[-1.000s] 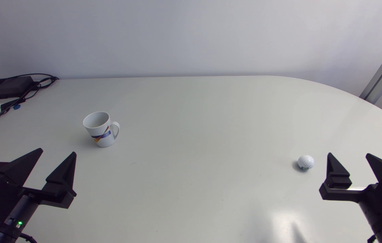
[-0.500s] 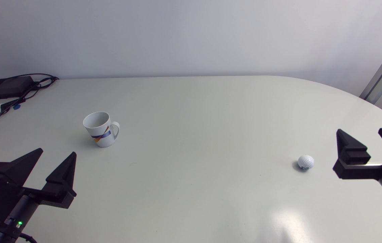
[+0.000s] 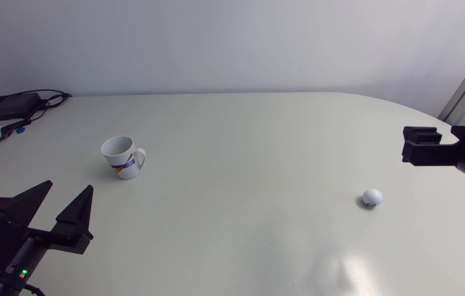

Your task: Pick up the white golf ball from the table and place it into the cup.

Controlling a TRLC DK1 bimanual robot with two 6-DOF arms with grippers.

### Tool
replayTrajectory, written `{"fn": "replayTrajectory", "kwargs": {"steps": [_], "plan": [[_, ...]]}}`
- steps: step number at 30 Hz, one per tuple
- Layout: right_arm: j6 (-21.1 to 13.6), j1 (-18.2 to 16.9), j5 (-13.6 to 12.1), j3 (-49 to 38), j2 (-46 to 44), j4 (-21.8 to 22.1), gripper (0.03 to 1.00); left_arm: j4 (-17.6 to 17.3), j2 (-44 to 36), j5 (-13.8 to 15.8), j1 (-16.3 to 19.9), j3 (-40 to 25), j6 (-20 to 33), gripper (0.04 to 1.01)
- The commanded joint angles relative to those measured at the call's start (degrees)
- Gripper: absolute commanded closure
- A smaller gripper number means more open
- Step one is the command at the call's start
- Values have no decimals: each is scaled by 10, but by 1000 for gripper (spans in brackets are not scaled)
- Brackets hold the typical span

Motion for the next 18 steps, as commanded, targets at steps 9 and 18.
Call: {"fn": "replayTrajectory", "kwargs": {"steps": [9,18], "plan": [[16,-96,-121,127,177,-107,75,0,-9,0,-27,-11,2,51],[-46,-133,-113,223,343,-181,75,2,-9,0,-25,-12,13,52]]}}
